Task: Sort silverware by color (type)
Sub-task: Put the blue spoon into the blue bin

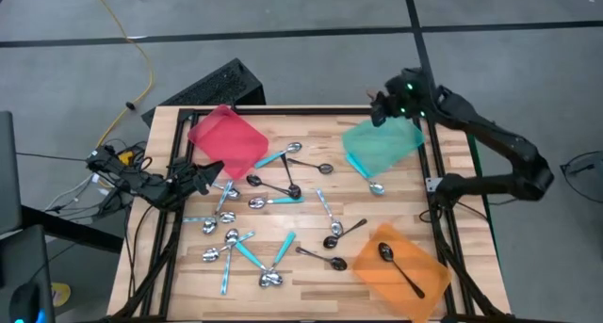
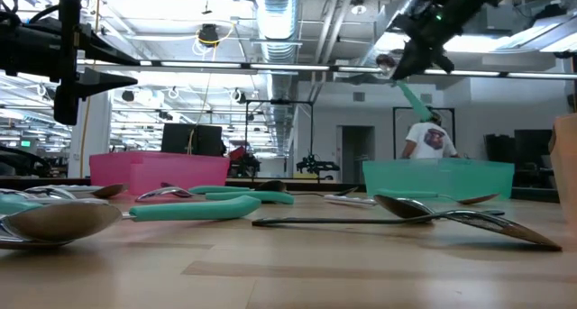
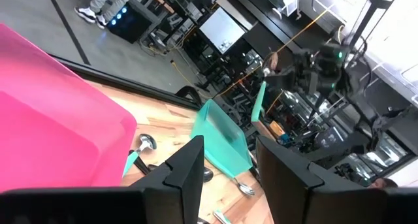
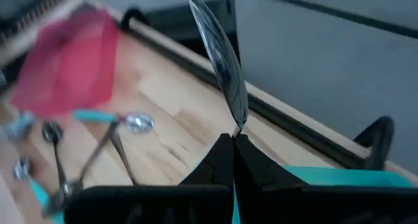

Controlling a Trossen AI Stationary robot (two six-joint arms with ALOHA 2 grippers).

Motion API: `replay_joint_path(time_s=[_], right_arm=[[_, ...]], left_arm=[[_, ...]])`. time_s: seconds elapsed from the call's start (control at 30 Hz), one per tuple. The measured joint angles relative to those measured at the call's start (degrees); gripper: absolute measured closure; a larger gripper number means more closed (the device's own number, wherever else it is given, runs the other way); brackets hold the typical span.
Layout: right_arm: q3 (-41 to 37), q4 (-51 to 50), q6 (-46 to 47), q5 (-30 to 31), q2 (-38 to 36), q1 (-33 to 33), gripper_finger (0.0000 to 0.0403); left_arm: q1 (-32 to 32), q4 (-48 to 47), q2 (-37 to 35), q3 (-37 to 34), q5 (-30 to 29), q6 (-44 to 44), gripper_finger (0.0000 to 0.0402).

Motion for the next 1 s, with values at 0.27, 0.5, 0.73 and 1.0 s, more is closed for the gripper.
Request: replay_joint_path(time_s=[0.27, 0.5, 0.73, 1.0], right_arm=[[-21.2, 21.3, 16.1, 2.8, -10.8, -0.2, 0.0385], [-29.7, 24.5, 29.3, 13.7, -15.5, 0.1, 0.0385], [-30.3, 17.3, 40.3, 26.2, -16.2, 2.7, 0.0386], [-30.3, 7.8, 54.3, 27.5, -14.9, 3.9, 0.0386]], left_arm=[[0.0, -0.2, 0.0, 0.0, -0.6, 0.0, 0.0278], [0.0, -0.2, 0.0, 0.0, -0.8, 0.0, 0.0278], [0.0, -0.3, 0.0, 0.0, -1.1, 0.0, 0.0278], [0.0, -0.6, 0.0, 0.0, -2.3, -0.1, 0.0278]])
